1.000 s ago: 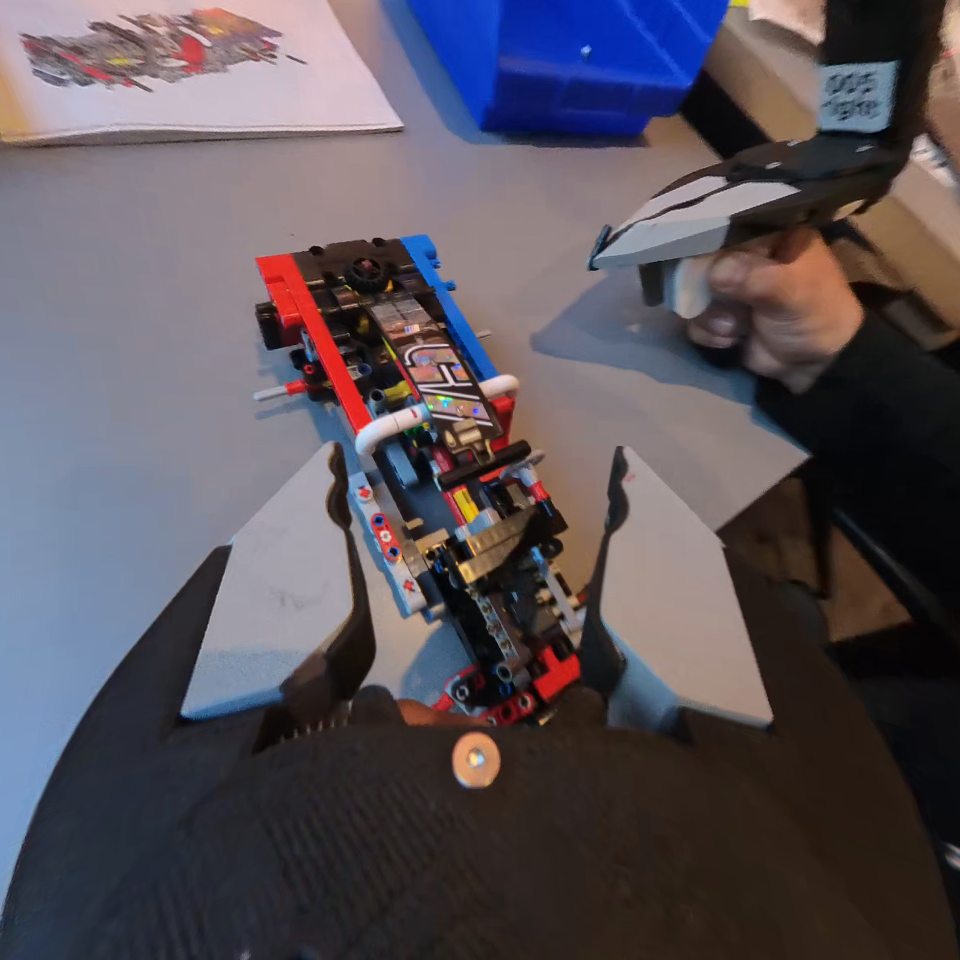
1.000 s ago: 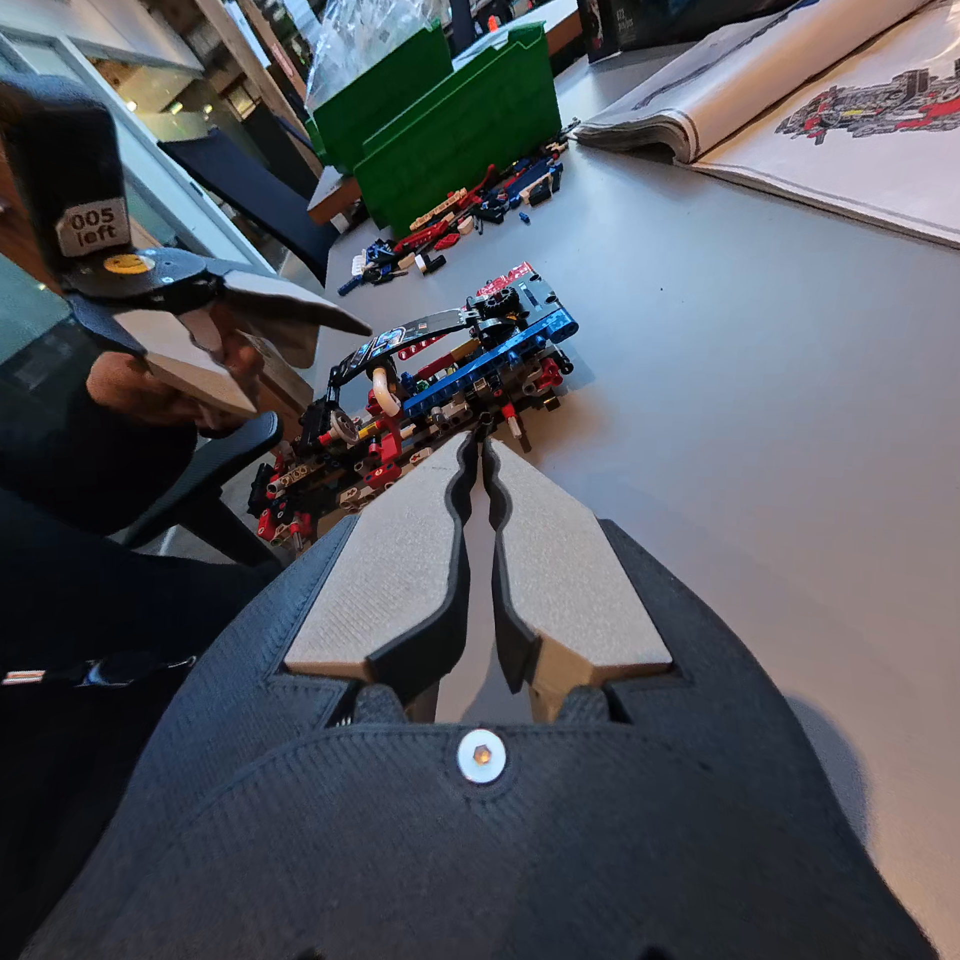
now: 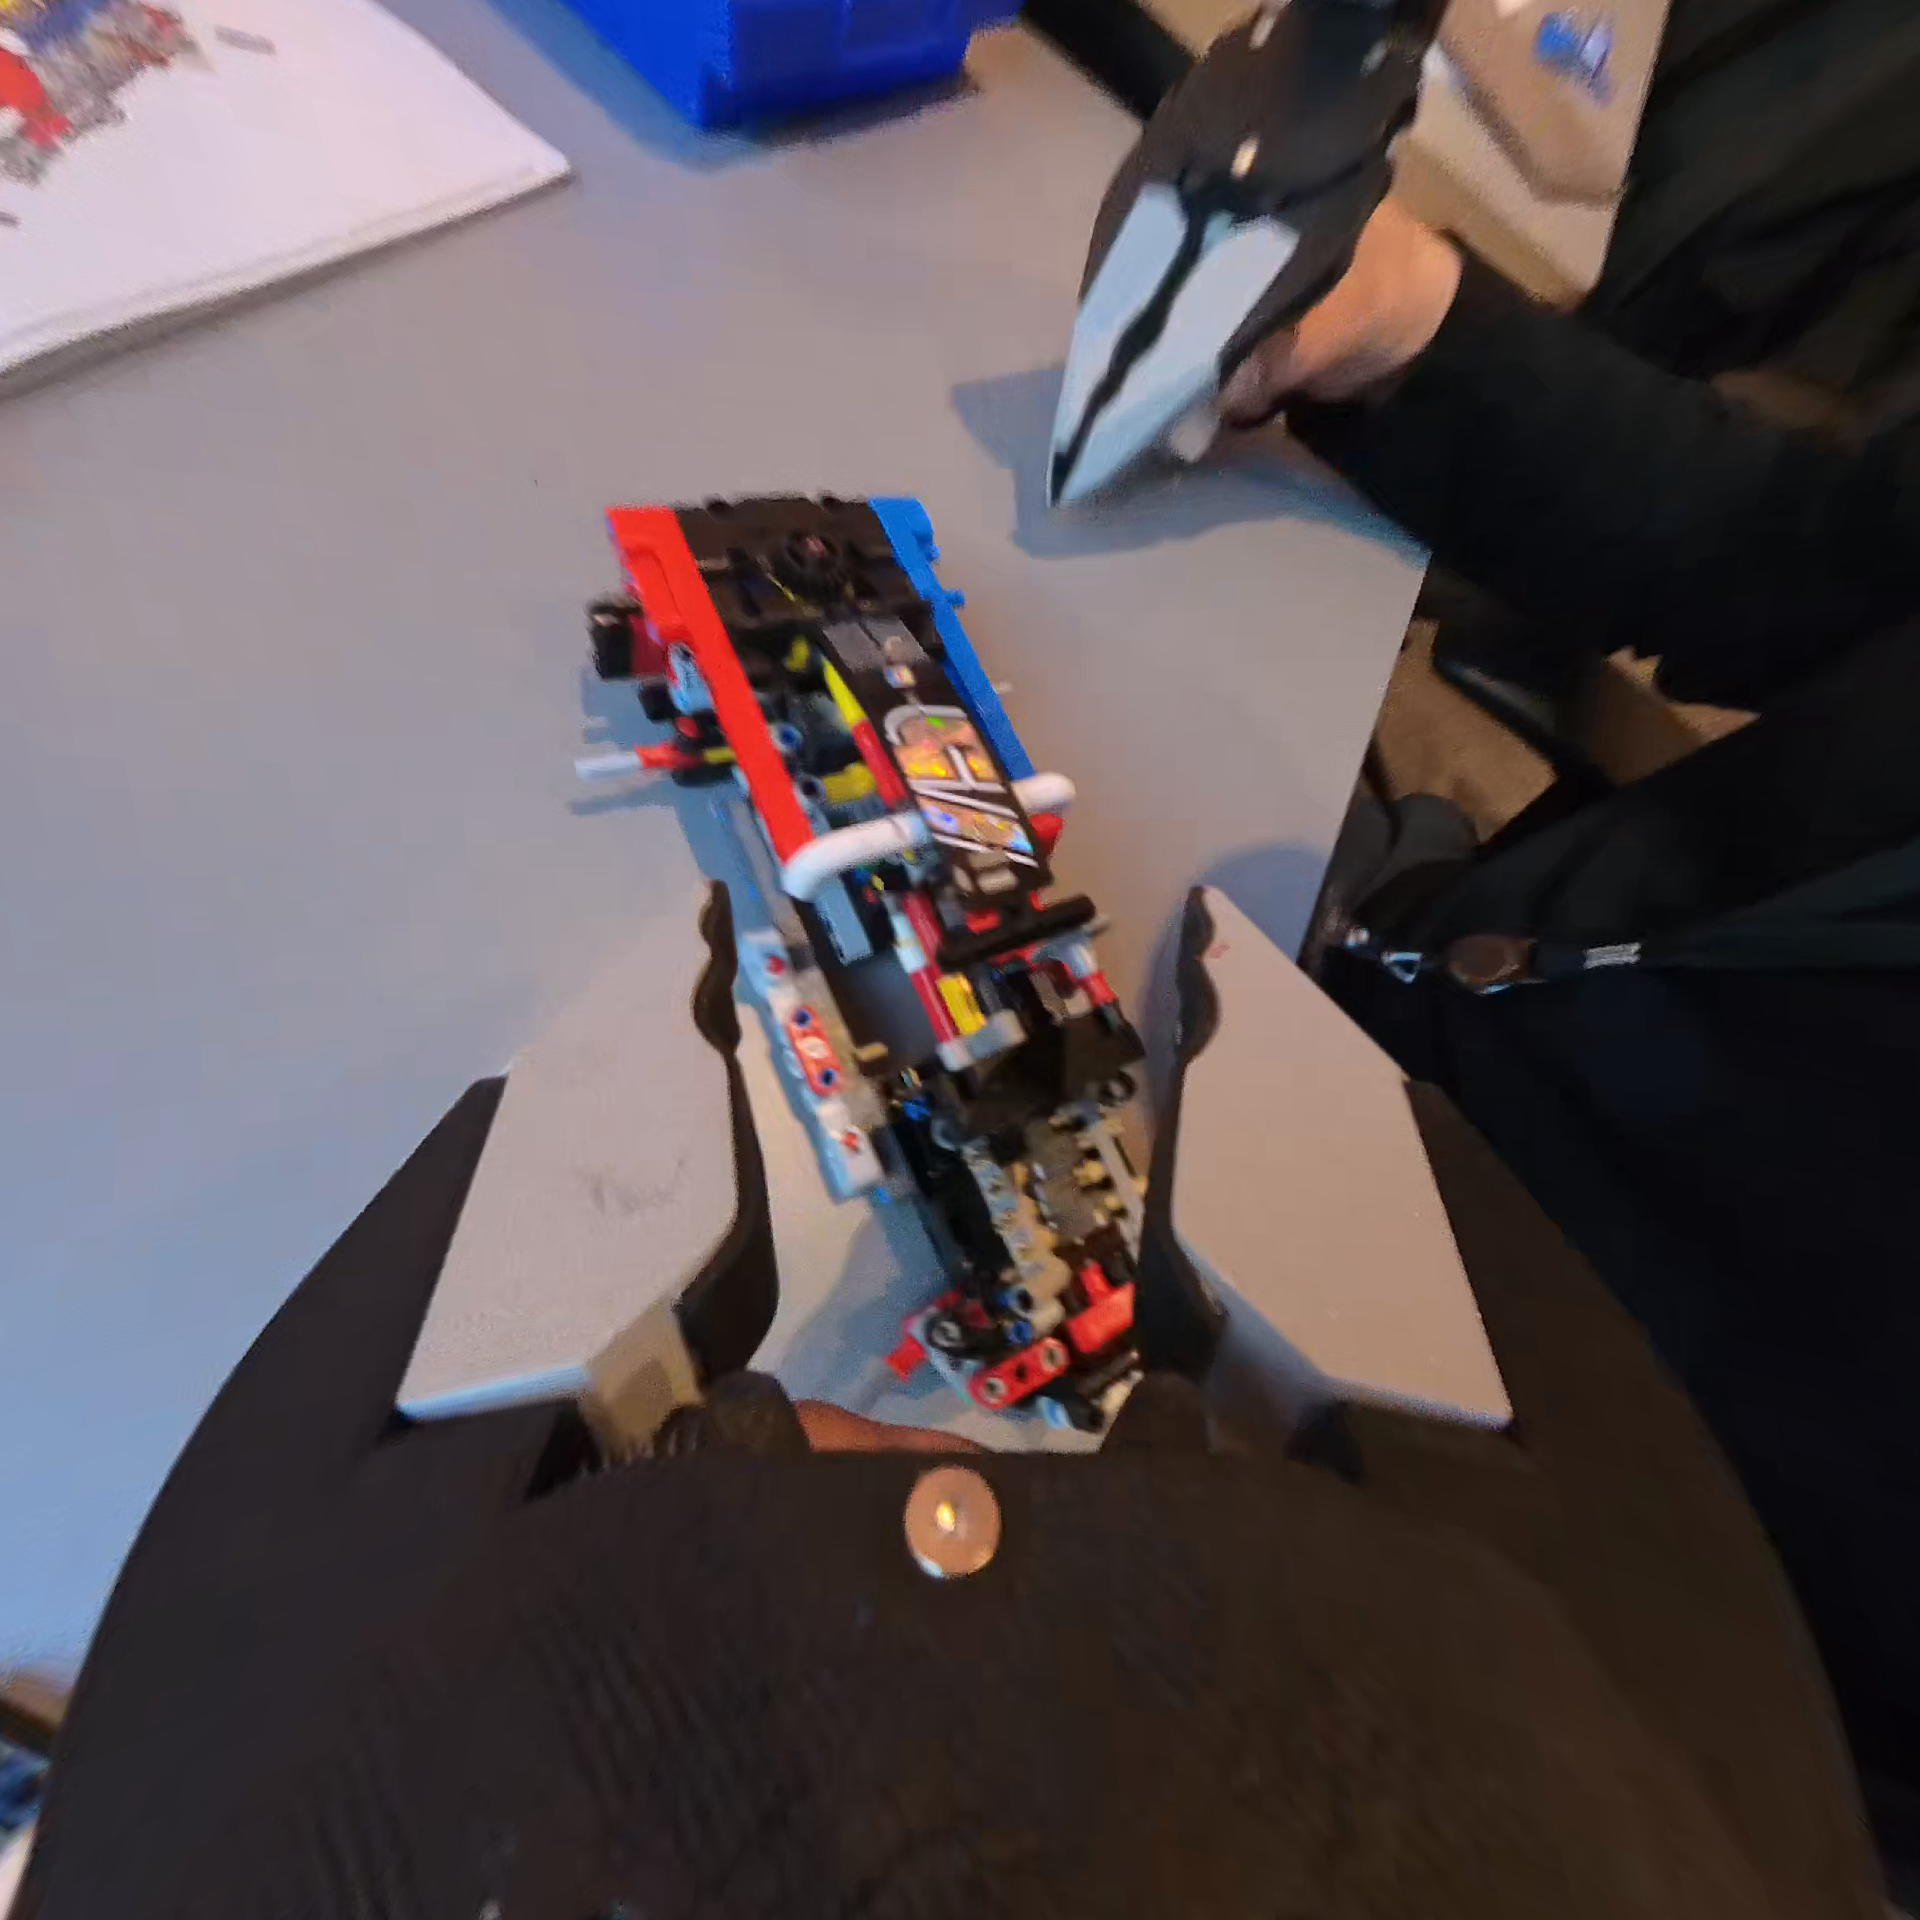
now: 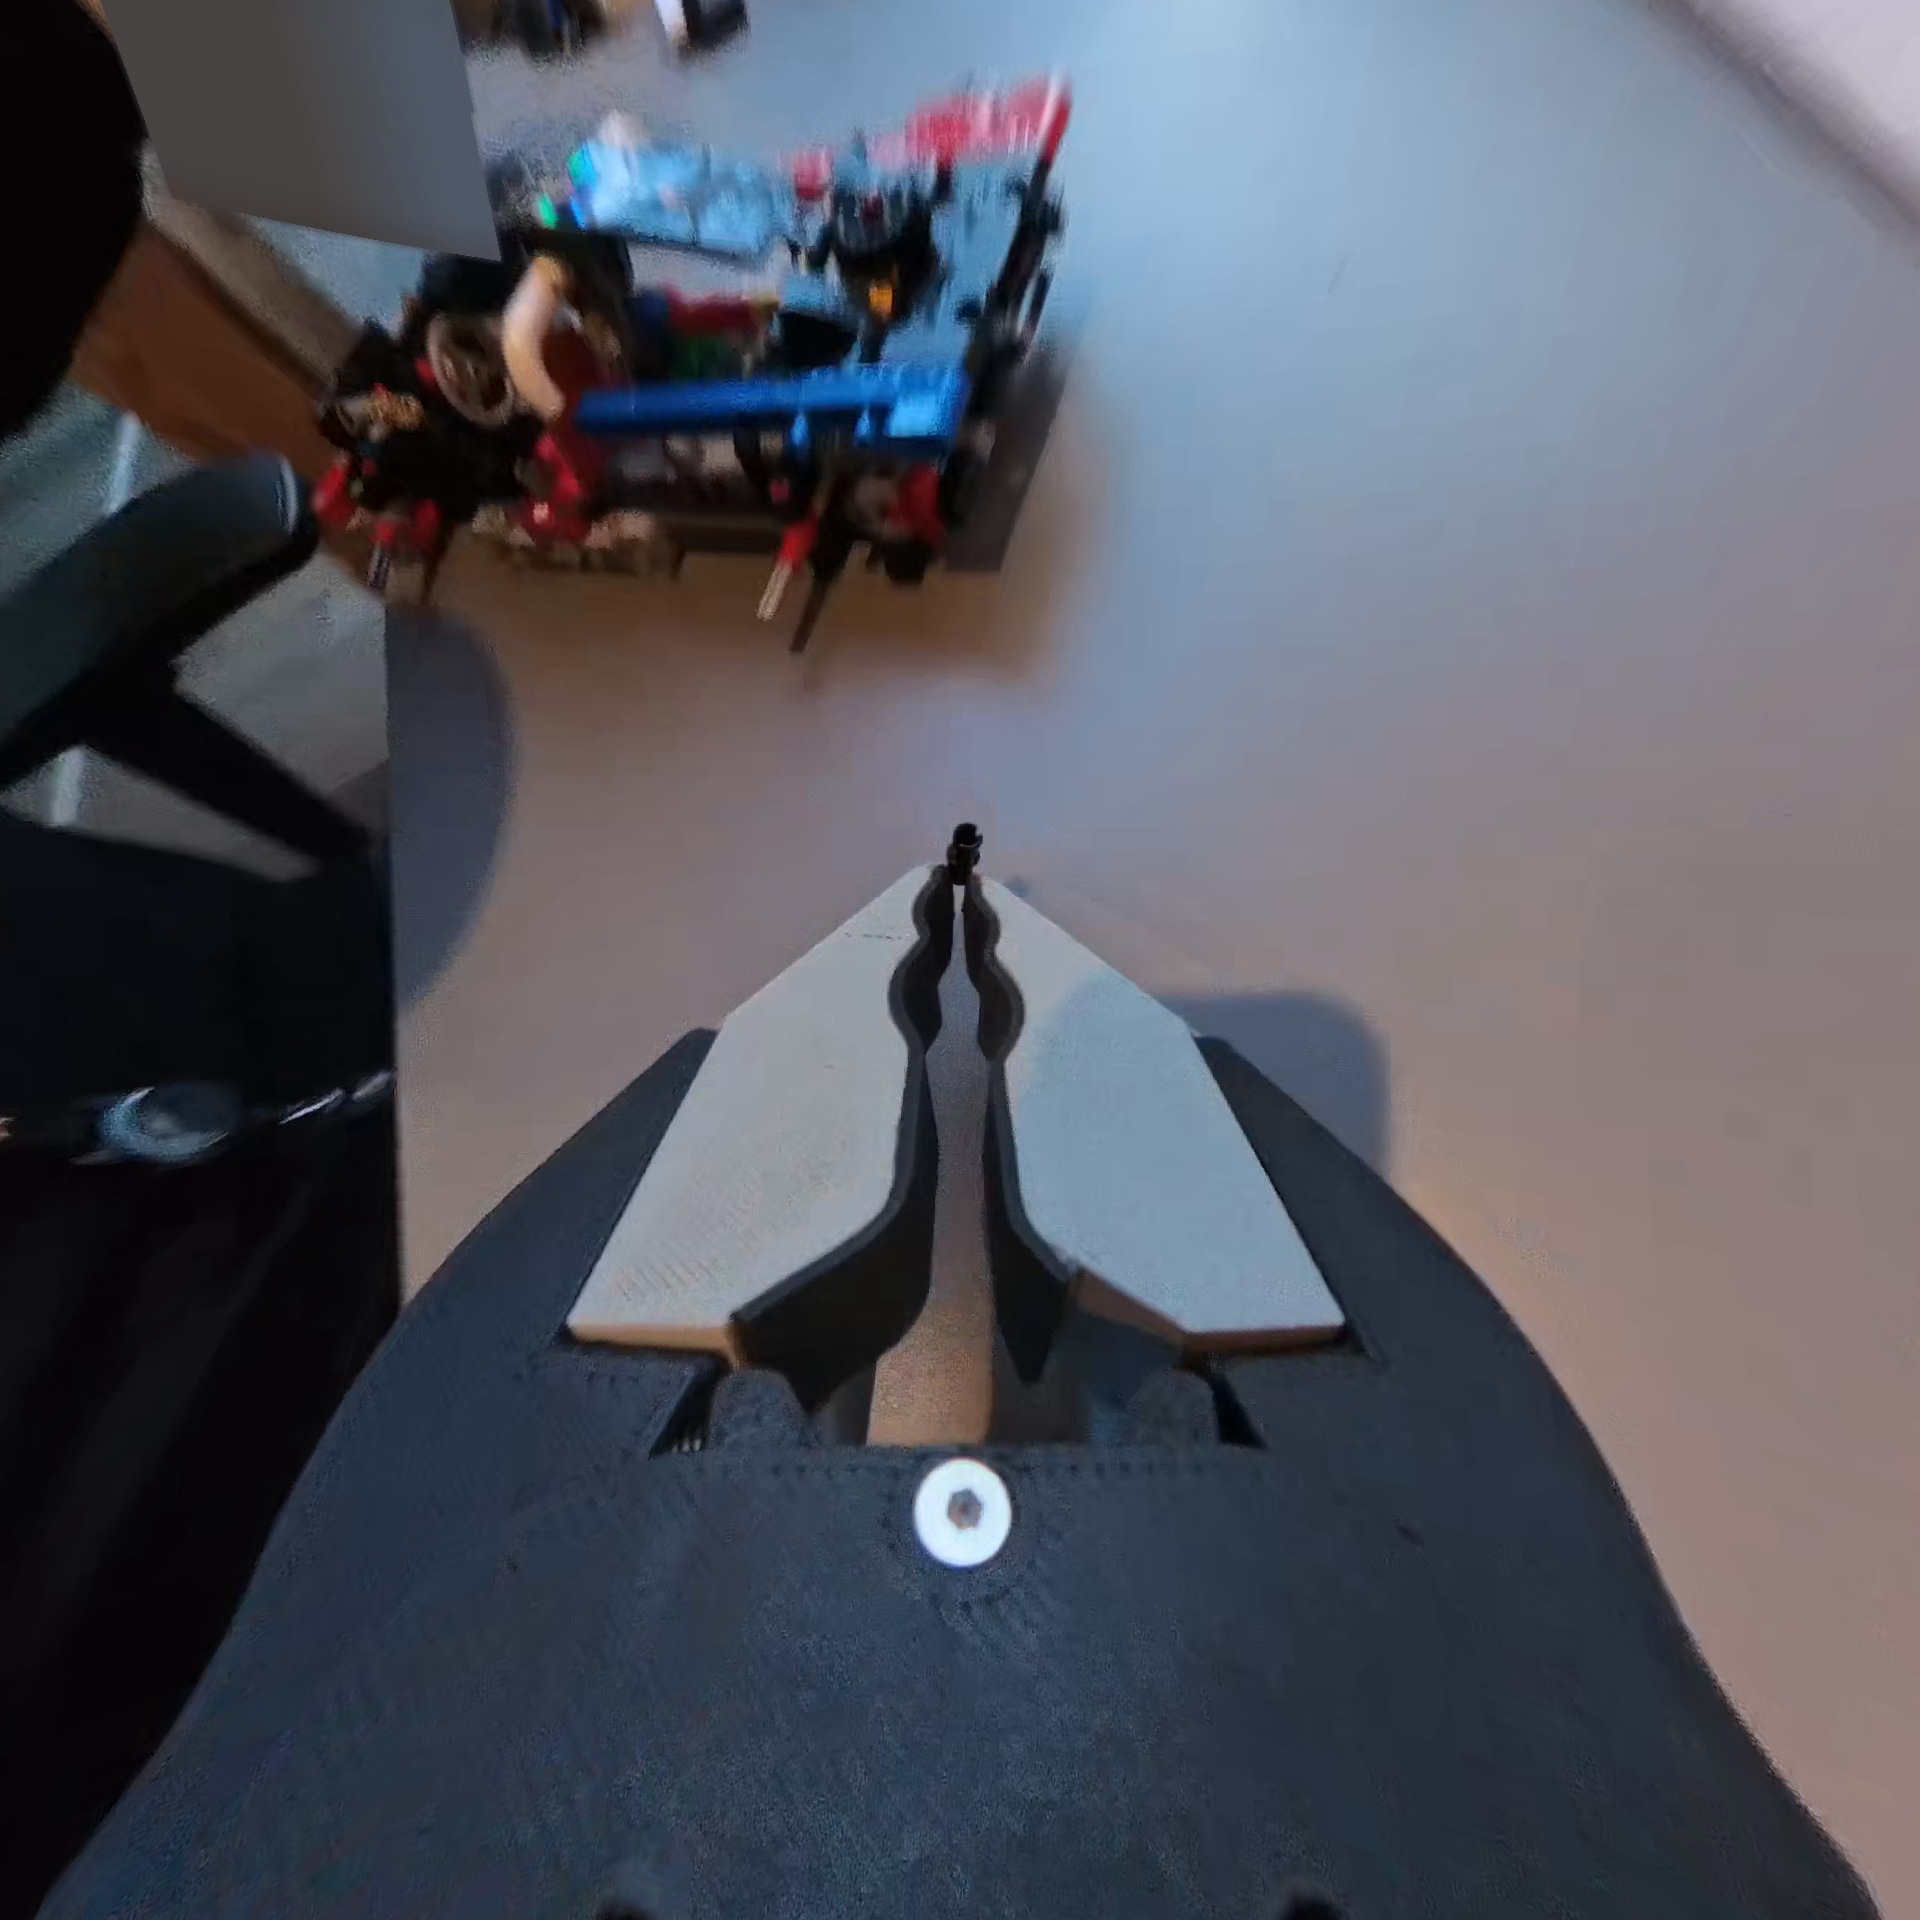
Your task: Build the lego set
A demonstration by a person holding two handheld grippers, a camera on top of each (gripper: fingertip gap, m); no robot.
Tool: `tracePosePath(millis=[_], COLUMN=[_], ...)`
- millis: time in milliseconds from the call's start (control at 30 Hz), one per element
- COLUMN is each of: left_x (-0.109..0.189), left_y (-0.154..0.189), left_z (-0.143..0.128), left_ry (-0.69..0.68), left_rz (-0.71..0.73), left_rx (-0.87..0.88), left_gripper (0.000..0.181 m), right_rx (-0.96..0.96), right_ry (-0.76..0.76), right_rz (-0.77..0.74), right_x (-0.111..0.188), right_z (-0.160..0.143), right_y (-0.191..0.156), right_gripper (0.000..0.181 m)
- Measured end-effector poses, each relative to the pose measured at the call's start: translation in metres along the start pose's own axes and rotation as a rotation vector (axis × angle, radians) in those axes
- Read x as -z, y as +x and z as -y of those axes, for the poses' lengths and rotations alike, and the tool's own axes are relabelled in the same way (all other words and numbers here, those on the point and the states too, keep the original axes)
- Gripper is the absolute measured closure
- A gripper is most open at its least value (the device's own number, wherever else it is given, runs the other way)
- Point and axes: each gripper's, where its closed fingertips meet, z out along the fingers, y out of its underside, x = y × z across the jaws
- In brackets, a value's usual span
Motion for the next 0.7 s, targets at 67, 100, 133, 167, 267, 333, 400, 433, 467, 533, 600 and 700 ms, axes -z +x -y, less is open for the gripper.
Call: tracePosePath(millis=[67,100,133,167,267,333,400,433,467,533,600,700], left_x=[0.007,0.008,0.007,0.004,-0.006,-0.011,-0.014,-0.015,-0.016,-0.019,-0.021,-0.026], left_y=[-0.025,-0.038,-0.048,-0.056,-0.073,-0.081,-0.082,-0.083,-0.084,-0.081,-0.078,-0.078], left_z=[0.015,0.020,0.022,0.024,0.025,0.023,0.021,0.019,0.017,0.012,0.009,-0.001], left_ry=[0.058,0.076,0.085,0.091,0.112,0.117,0.120,0.119,0.117,0.099,0.101,0.057], left_rz=[0.004,0.003,-0.006,-0.020,-0.053,-0.067,-0.098,-0.104,-0.106,-0.113,-0.114,-0.133], left_rx=[0.025,0.036,0.042,0.046,0.056,0.058,0.053,0.047,0.043,0.030,0.011,0.014], left_gripper=[0.103,0.106,0.110,0.111,0.114,0.114,0.115,0.116,0.116,0.117,0.117,0.122], right_rx=[-0.048,-0.042,-0.028,-0.018,-0.036,-0.051,-0.060,-0.057,-0.050,-0.028,-0.001,0.031], right_ry=[-0.120,-0.152,-0.175,-0.189,-0.194,-0.207,-0.237,-0.257,-0.273,-0.309,-0.334,-0.330], right_rz=[0.044,0.039,0.033,0.024,0.015,0.003,-0.026,-0.043,-0.060,-0.099,-0.135,-0.163], right_x=[-0.014,-0.020,-0.026,-0.030,-0.035,-0.035,-0.033,-0.032,-0.031,-0.029,-0.028,-0.028], right_z=[-0.003,-0.001,0.002,0.004,0.011,0.012,0.011,0.010,0.010,0.009,0.008,0.009], right_y=[-0.002,-0.001,0.001,0.002,0.007,0.008,0.010,0.011,0.012,0.013,0.014,0.012], right_gripper=[0.181,0.181,0.181,0.181,0.181,0.181,0.181,0.181,0.177,0.173,0.171,0.170])
